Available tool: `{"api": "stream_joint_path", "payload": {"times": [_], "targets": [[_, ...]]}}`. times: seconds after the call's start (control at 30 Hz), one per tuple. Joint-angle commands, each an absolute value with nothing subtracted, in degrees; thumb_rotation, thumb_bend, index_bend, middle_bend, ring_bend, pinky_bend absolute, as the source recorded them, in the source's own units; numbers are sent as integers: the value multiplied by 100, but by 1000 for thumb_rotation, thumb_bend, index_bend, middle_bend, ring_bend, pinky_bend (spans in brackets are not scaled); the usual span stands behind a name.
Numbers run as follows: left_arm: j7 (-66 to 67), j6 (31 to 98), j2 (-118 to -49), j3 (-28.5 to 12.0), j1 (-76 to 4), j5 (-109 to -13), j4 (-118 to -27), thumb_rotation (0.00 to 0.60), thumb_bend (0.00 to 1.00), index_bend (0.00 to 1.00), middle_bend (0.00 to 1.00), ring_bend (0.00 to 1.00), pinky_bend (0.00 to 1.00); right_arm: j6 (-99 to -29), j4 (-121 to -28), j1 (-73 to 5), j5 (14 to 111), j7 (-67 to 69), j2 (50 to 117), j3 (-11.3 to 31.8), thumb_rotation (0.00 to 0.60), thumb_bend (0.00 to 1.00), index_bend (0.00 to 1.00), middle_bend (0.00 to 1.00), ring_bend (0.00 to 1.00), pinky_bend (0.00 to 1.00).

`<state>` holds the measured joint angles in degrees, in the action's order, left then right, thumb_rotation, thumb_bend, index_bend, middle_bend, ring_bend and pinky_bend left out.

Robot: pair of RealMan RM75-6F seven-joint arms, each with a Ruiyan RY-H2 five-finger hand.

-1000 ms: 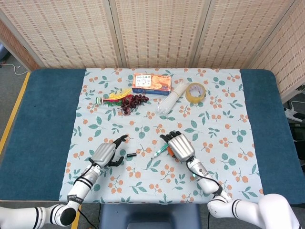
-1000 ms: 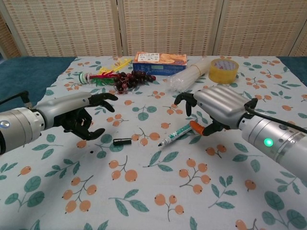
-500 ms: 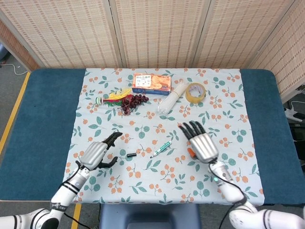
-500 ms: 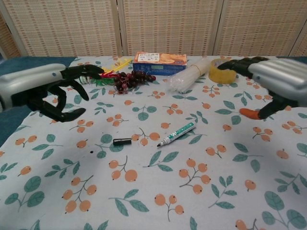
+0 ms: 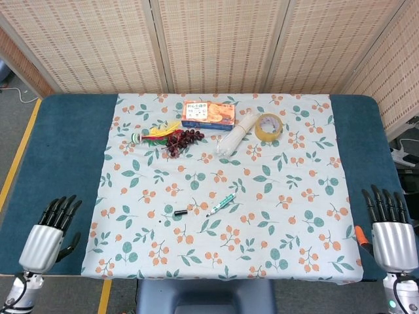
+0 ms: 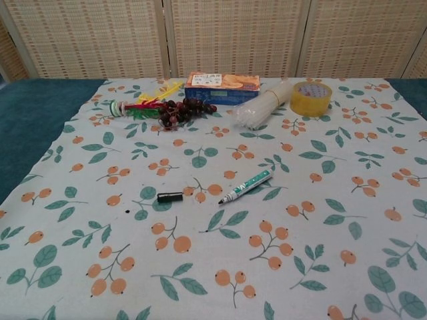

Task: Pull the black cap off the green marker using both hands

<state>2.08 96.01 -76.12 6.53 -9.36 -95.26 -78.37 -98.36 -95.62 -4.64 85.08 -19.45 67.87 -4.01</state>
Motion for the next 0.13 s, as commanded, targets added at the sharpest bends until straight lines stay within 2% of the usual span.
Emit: {"api": "stream_joint_path", "payload": {"times": [0.03,0.13], "targets": [[117,9540,-7629,702,-867,-9528,-7769,600,425,0,0,0,80,-9726,-9481,-408,8565,-1867,6712,-433,600,199,0,0,0,0],[238,9251,-7474,666,-901,-9379,-7919,600,426,0,0,0,80,-9604,-9581,-373,8509,-1853,6645,-400,600,199,0,0,0,0]]}}
